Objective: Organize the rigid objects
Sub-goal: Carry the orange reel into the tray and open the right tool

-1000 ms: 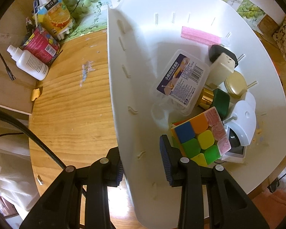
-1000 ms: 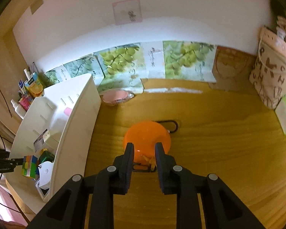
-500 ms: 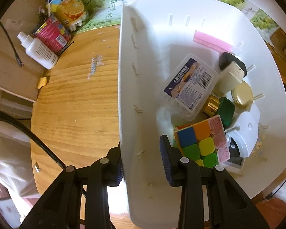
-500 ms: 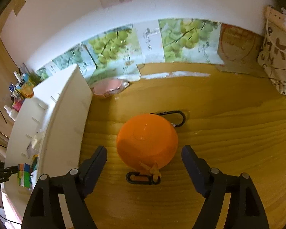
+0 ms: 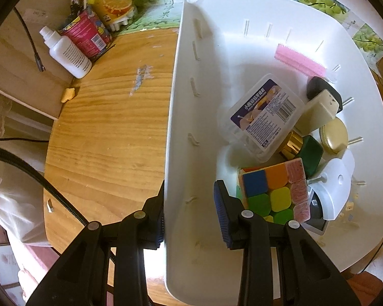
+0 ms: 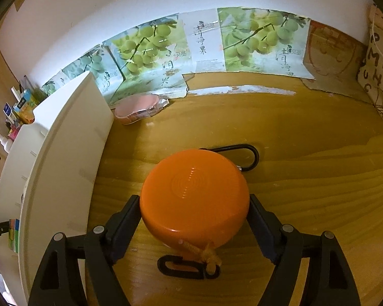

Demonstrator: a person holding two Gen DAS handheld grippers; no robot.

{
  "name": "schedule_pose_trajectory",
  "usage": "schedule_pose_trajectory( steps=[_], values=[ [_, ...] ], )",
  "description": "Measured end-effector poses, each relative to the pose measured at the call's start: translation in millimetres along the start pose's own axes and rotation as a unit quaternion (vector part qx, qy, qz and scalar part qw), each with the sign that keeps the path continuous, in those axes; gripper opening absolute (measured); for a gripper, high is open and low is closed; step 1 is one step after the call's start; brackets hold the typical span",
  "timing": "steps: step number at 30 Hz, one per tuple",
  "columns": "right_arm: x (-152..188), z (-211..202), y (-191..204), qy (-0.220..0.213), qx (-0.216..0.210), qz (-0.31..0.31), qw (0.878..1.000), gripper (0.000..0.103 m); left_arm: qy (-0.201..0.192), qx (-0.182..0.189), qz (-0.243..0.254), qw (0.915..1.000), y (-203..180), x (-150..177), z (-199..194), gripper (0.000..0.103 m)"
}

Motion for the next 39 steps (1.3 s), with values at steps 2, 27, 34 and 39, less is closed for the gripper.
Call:
schedule_pose_trajectory(
  steps=[2,27,34,39],
  values=[
    [0.1,2.8,1.1,0.001,0.006,-0.004,1.0,0.081,0.0,-0.002,-0.002,1.0,0.0,1.4,0.0,0.037],
    [2.2,-55.7,28.1,-0.047,0.001,0.037,0.998,0.081,0.011,0.031,0.071,0.9969,-3.1,10.3,1.8,0.037],
    [7.8,-85.7,61.7,-0.057,0.006,0.024,0.998,0.081,0.021,0.047,0.124,0.991,-4.9,9.4,2.0,0.037],
    [11.3,-105.3,91.2,-0.07,-0.002,0.02,0.997,0.081,0.024,0.048,0.154,0.9866,-5.4,7.8,3.9,0.037]
  ],
)
Point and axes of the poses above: each gripper's, at about its wrist camera, not at the fingertips, and z roughly the way its jaws point, y to its left, x to its underside, the point moved 5 cm from there along z, roughly the way its jaws point, and after that the axes turned 8 degrees about y, right-handed, at the moved point
